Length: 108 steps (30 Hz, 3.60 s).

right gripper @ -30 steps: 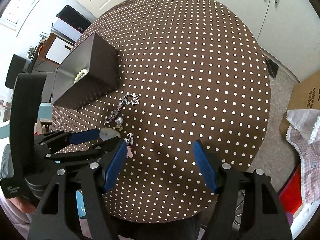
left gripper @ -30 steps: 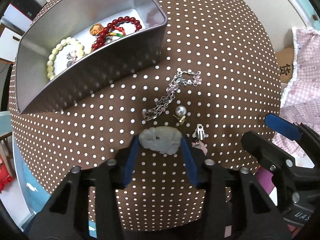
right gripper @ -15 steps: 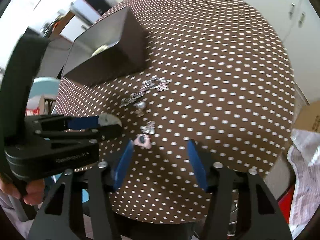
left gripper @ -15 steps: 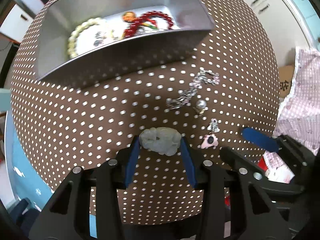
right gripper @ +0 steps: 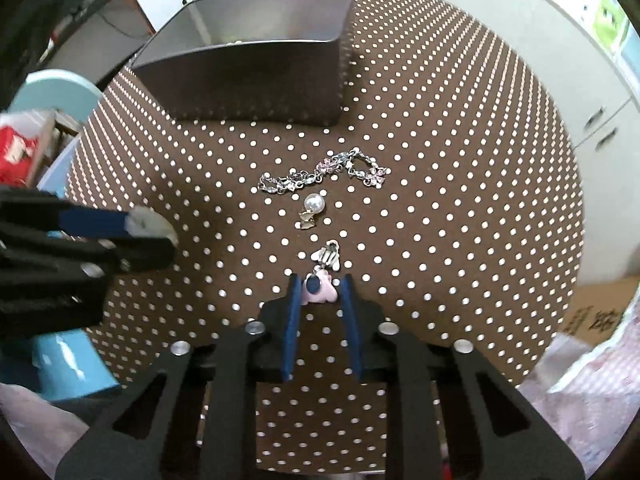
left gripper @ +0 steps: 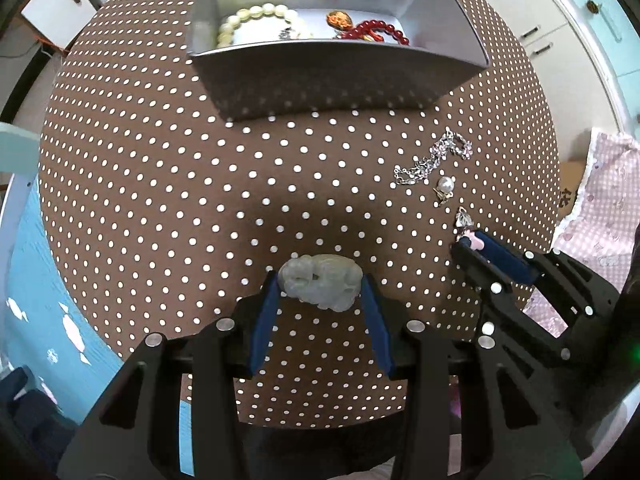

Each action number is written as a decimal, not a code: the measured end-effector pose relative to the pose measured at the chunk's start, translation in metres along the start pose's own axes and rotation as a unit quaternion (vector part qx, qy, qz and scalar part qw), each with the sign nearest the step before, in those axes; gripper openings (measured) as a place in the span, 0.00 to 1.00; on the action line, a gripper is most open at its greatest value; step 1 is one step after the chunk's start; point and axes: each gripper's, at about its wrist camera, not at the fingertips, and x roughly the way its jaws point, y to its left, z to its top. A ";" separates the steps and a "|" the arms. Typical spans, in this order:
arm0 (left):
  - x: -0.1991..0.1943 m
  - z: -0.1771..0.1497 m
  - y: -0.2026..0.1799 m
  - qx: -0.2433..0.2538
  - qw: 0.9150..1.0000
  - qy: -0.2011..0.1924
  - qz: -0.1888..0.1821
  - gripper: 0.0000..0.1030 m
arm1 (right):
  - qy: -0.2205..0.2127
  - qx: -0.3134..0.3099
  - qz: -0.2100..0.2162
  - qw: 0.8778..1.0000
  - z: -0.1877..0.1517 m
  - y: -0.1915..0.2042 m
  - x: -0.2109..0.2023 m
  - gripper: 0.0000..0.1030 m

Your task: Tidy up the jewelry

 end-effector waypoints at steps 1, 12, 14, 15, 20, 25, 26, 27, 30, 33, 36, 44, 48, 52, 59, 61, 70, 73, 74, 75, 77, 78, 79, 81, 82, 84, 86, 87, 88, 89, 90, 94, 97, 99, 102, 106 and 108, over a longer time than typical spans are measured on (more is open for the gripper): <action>-0.006 -0.005 0.012 -0.002 1.000 -0.003 -0.003 0.40 | -0.001 0.007 -0.005 1.000 0.000 -0.001 0.000 0.07; -0.060 -0.038 0.080 -0.020 0.999 -0.025 -0.021 0.40 | -0.008 0.064 0.035 0.997 0.005 -0.017 -0.008 0.06; -0.067 -0.036 0.086 -0.023 0.999 -0.031 -0.026 0.40 | -0.014 0.066 0.038 0.997 0.010 -0.018 -0.015 0.06; -0.072 -0.036 0.089 -0.024 0.999 -0.035 -0.028 0.40 | -0.018 0.067 0.040 0.997 0.013 -0.019 -0.020 0.06; -0.104 -0.021 0.094 -0.030 0.997 -0.059 -0.040 0.40 | -0.043 0.068 0.050 0.996 0.034 -0.037 -0.044 0.06; -0.139 -0.006 0.109 -0.038 0.994 -0.092 -0.049 0.40 | -0.077 0.047 0.062 0.994 0.061 -0.038 -0.066 0.06; -0.146 -0.002 0.112 -0.040 0.993 -0.099 -0.050 0.40 | -0.082 0.041 0.065 0.994 0.067 -0.034 -0.067 0.06; -0.153 0.001 0.116 -0.041 0.992 -0.106 -0.050 0.40 | -0.087 0.036 0.067 0.993 0.071 -0.033 -0.068 0.06; -0.166 0.014 0.123 -0.047 0.991 -0.117 -0.051 0.40 | -0.099 0.021 0.079 0.992 0.090 -0.031 -0.072 0.06; -0.178 0.028 0.126 -0.053 0.989 -0.125 -0.050 0.40 | -0.105 0.007 0.089 0.990 0.106 -0.026 -0.064 0.06; -0.180 0.040 0.127 -0.059 0.989 -0.126 -0.045 0.40 | -0.102 -0.001 0.099 0.990 0.118 -0.024 -0.053 0.06; -0.134 0.073 0.085 -0.067 0.990 -0.118 -0.037 0.40 | -0.078 -0.001 0.108 0.991 0.129 -0.038 -0.040 0.41; -0.118 0.085 0.075 -0.067 0.991 -0.111 -0.033 0.40 | -0.064 0.024 0.094 0.993 0.124 -0.054 -0.037 0.50; -0.102 0.092 0.074 -0.069 0.993 -0.093 -0.027 0.40 | -0.048 0.046 0.083 0.994 0.120 -0.069 -0.032 0.52; -0.094 0.096 0.070 -0.064 0.994 -0.089 -0.021 0.41 | -0.033 0.064 0.076 0.994 0.115 -0.081 -0.029 0.52; -0.092 0.096 0.069 -0.065 0.994 -0.088 -0.020 0.41 | -0.031 0.066 0.076 0.994 0.113 -0.082 -0.029 0.52; -0.101 0.081 0.062 -0.045 0.994 -0.094 -0.028 0.42 | -0.005 0.066 0.072 0.995 0.090 -0.081 -0.021 0.58; -0.106 0.070 0.058 -0.032 0.994 -0.102 -0.030 0.46 | 0.021 0.064 0.069 0.995 0.074 -0.080 -0.011 0.61; -0.106 0.066 0.058 -0.029 0.994 -0.102 -0.030 0.46 | 0.031 0.064 0.068 0.995 0.067 -0.079 -0.007 0.61; -0.107 0.062 0.058 -0.029 0.994 -0.101 -0.032 0.46 | 0.036 0.062 0.069 0.995 0.062 -0.077 -0.005 0.61; -0.109 0.054 0.057 -0.027 0.994 -0.099 -0.040 0.46 | 0.043 0.056 0.070 0.995 0.051 -0.072 -0.003 0.61; -0.108 0.051 0.057 -0.026 0.994 -0.099 -0.039 0.46 | 0.044 0.055 0.072 0.995 0.048 -0.071 -0.003 0.61; -0.108 0.046 0.057 -0.023 0.994 -0.097 -0.039 0.46 | 0.044 0.054 0.075 0.995 0.044 -0.068 -0.003 0.61; -0.105 0.040 0.056 -0.022 0.995 -0.091 -0.038 0.46 | 0.042 0.055 0.080 0.994 0.040 -0.065 -0.003 0.60; -0.102 0.038 0.056 -0.022 0.995 -0.086 -0.038 0.46 | 0.040 0.053 0.082 0.994 0.038 -0.062 -0.003 0.60; -0.098 0.034 0.056 -0.022 0.996 -0.078 -0.036 0.46 | 0.031 0.047 0.085 0.995 0.036 -0.057 -0.005 0.59; -0.093 0.030 0.056 -0.021 0.997 -0.071 -0.033 0.46 | 0.021 0.043 0.090 0.995 0.035 -0.051 -0.005 0.49; -0.090 0.028 0.056 -0.021 0.997 -0.068 -0.031 0.46 | 0.020 0.044 0.094 0.994 0.035 -0.049 -0.004 0.47; -0.088 0.027 0.057 -0.022 0.997 -0.065 -0.029 0.46 | 0.020 0.047 0.098 0.994 0.036 -0.047 -0.001 0.42; -0.085 0.025 0.058 -0.023 0.998 -0.061 -0.027 0.46 | 0.022 0.048 0.098 0.994 0.036 -0.047 0.001 0.37; -0.083 0.023 0.058 -0.023 0.998 -0.058 -0.025 0.46 | 0.016 0.048 0.096 0.994 0.037 -0.044 0.002 0.37; -0.075 0.016 0.062 -0.031 0.998 -0.045 -0.020 0.46 | 0.009 0.027 0.075 0.997 0.038 -0.032 0.003 0.26; -0.070 0.013 0.063 -0.032 0.999 -0.039 -0.014 0.46 | 0.003 0.006 0.053 0.999 0.037 -0.021 0.001 0.13; -0.068 0.012 0.062 -0.033 0.999 -0.037 -0.015 0.46 | 0.001 -0.004 0.047 0.999 0.035 -0.018 0.004 0.09; -0.065 0.013 0.058 -0.029 0.999 -0.035 -0.014 0.46 | -0.001 0.002 0.052 0.999 0.032 -0.016 0.004 0.09; -0.060 0.020 0.047 -0.014 0.999 -0.035 -0.018 0.46 | 0.000 0.044 0.074 0.996 0.018 -0.035 0.001 0.09; -0.054 0.024 0.038 0.000 0.999 -0.035 -0.020 0.46 | -0.003 0.062 0.081 0.995 0.016 -0.043 -0.003 0.09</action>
